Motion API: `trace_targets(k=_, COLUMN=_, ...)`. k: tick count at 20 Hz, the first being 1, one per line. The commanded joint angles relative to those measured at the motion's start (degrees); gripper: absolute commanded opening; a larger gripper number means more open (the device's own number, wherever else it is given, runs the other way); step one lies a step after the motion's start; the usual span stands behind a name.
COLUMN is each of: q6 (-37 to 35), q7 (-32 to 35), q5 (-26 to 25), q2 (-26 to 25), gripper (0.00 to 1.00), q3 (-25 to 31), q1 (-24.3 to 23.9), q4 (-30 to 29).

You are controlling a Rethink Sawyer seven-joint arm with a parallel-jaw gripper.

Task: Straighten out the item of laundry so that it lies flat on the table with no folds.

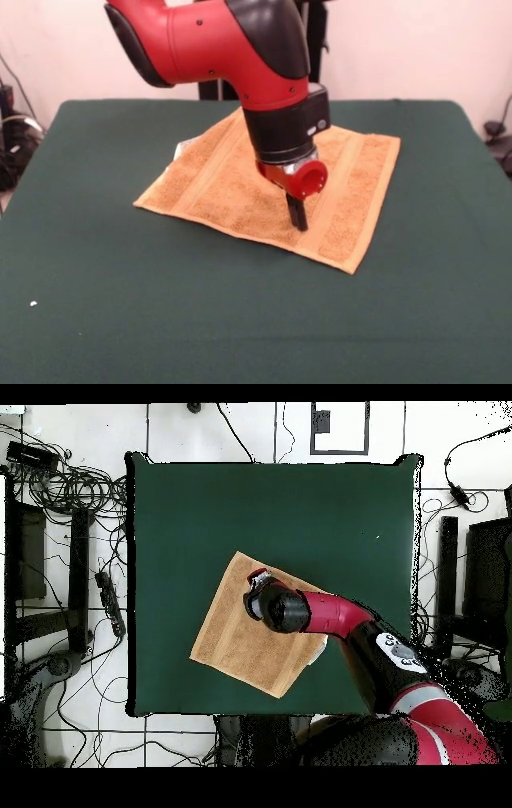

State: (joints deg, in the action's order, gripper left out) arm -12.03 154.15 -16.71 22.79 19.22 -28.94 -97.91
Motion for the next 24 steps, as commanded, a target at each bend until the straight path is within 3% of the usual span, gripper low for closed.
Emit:
trace_targets(k=1, q6=-8.7, q7=-20.9, q5=-11.0, q2=-4.3, gripper=0.00, q3=3.4, q1=-7.1, q4=7.2)
trace_targets(k=6, q6=-20.0, q7=-34.2, q5=-17.4, q2=-1.1, gripper=0.00, q3=8.4, q1=-13.8, q4=9.2)
trace_targets(k=12, q6=-26.3, q7=-45.2, q5=-23.4, q2=0.7, gripper=0.00, q3=13.4, q1=-18.2, q4=11.4)
trace_targets(k=24, q6=-33.0, q7=-61.8, q5=-24.0, q2=-0.3, gripper=0.00, q3=17.5, q1=-20.6, q4=16.3)
